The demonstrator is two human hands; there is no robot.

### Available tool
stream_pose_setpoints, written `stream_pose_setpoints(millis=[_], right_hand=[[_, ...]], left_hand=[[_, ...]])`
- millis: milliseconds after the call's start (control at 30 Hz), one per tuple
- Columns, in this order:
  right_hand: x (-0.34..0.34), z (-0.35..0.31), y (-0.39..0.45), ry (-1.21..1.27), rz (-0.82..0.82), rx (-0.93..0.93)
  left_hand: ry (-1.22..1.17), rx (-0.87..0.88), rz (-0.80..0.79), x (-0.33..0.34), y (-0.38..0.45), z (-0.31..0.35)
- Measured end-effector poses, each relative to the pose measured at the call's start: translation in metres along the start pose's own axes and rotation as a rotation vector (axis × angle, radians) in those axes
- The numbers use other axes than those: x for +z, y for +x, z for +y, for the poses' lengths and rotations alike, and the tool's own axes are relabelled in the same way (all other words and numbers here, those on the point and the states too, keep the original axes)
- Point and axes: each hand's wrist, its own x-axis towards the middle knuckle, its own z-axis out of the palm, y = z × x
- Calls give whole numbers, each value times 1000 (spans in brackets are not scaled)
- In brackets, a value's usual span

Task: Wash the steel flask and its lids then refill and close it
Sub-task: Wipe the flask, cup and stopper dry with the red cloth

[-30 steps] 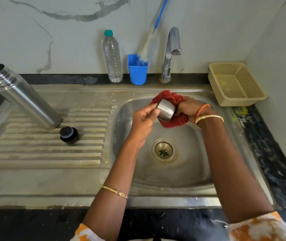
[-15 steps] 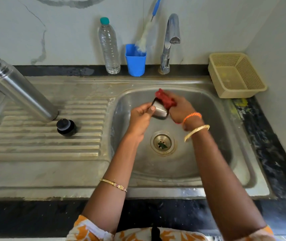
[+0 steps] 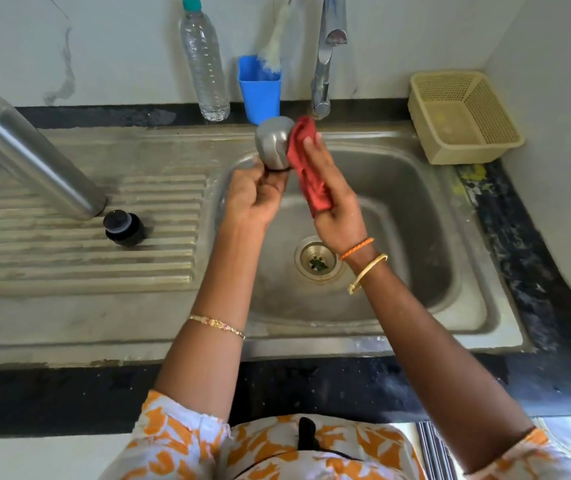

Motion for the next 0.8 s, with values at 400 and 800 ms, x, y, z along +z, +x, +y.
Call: stream_pose_setpoints(millis=[400,800], right_hand=[[-6,-34,2,770,128,627],[-5,-30,7,954,319,886]], left_hand=[[225,316,-95,-13,3,-39],[901,608,-59,-33,-4,-61]])
